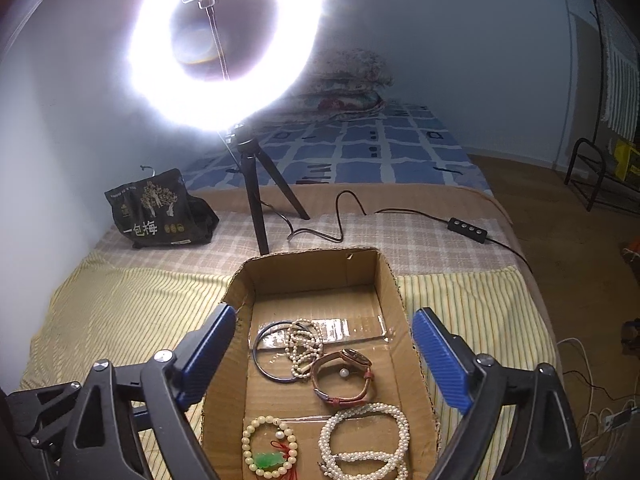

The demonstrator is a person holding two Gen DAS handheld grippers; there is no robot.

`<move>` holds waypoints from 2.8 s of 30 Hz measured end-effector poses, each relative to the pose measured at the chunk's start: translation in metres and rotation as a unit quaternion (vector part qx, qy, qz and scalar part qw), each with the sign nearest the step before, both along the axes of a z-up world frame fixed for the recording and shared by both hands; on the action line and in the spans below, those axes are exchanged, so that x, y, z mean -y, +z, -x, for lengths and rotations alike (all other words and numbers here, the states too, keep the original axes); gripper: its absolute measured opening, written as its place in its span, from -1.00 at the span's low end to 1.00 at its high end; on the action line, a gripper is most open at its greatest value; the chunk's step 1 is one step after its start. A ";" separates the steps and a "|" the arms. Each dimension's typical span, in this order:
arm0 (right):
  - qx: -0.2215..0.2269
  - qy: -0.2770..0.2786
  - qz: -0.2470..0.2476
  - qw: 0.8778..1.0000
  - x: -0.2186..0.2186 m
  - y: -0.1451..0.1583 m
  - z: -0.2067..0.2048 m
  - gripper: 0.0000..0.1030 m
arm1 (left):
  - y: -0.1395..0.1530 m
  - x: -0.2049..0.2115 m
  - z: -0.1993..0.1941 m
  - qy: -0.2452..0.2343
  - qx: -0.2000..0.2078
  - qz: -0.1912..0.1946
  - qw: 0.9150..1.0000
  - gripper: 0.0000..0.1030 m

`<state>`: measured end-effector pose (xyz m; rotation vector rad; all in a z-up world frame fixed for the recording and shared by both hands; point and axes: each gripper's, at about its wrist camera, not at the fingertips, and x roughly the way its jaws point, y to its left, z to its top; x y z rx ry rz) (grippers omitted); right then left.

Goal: Organize jewelry

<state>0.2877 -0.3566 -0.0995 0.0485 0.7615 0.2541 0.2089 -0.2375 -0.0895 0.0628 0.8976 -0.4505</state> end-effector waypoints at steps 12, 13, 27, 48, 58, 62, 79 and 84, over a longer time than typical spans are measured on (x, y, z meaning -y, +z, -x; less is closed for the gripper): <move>0.002 -0.021 0.026 0.999 -0.004 0.012 0.010 0.99 | 0.007 -0.010 0.007 0.010 0.006 -0.001 1.000 0.23; 0.003 -0.022 0.027 0.999 -0.005 0.014 0.011 0.99 | 0.008 -0.011 0.008 0.011 0.008 -0.001 1.000 0.24; 0.022 -0.045 0.037 0.998 -0.007 0.046 0.045 0.99 | 0.034 -0.039 0.033 0.024 0.043 0.006 0.999 0.31; 0.061 -0.078 0.058 0.993 -0.030 0.091 0.134 0.99 | 0.076 -0.109 0.083 0.061 0.116 -0.012 0.991 0.51; 0.091 -0.096 0.059 0.990 -0.039 0.098 0.170 0.99 | 0.085 -0.115 0.110 0.059 0.137 -0.024 0.989 0.75; 0.108 -0.103 0.071 0.986 -0.044 0.098 0.181 0.99 | 0.085 -0.114 0.117 0.056 0.146 -0.032 0.987 0.85; 0.125 -0.107 0.073 0.984 -0.054 0.093 0.195 0.99 | 0.080 -0.113 0.124 0.063 0.146 -0.066 0.985 1.00; 0.121 -0.111 0.069 0.984 -0.050 0.092 0.195 0.99 | 0.080 -0.113 0.124 0.064 0.147 -0.067 0.985 1.00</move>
